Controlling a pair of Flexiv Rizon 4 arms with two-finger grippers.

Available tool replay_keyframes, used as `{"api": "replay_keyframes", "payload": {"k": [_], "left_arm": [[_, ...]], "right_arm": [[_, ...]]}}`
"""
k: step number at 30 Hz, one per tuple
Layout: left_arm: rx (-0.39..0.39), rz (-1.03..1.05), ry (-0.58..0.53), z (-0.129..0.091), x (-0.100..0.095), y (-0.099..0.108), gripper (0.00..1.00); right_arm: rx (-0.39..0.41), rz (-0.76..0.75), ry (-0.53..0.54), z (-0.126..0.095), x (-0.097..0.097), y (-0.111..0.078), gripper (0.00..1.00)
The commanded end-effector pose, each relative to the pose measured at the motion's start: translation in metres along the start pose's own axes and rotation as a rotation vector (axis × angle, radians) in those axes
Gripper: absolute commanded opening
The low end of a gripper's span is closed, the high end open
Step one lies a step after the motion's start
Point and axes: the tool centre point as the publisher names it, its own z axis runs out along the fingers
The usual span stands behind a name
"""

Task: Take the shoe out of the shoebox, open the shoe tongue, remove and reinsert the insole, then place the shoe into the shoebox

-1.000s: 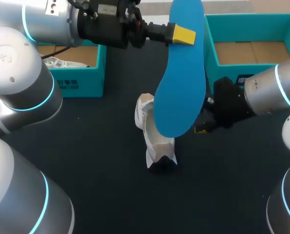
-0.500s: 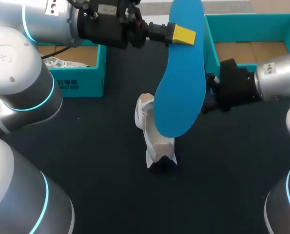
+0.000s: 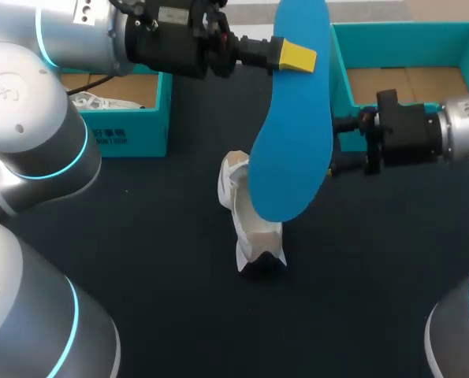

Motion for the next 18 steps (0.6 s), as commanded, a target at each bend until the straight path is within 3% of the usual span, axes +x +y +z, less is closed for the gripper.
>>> {"api": "replay_keyframes", "payload": {"k": [1, 18], "left_arm": [[0.001, -0.001, -0.001, 0.0004, -0.0003, 0.0011, 0.0], [-0.015, 0.03, 0.003, -0.0007, 0.0002, 0.0032, 0.0]], "right_arm": [[0.008, 0.002, 0.033, 0.0008, 0.003, 0.0014, 1.0], [0.008, 0.002, 0.033, 0.0008, 0.003, 0.0014, 1.0]]}}
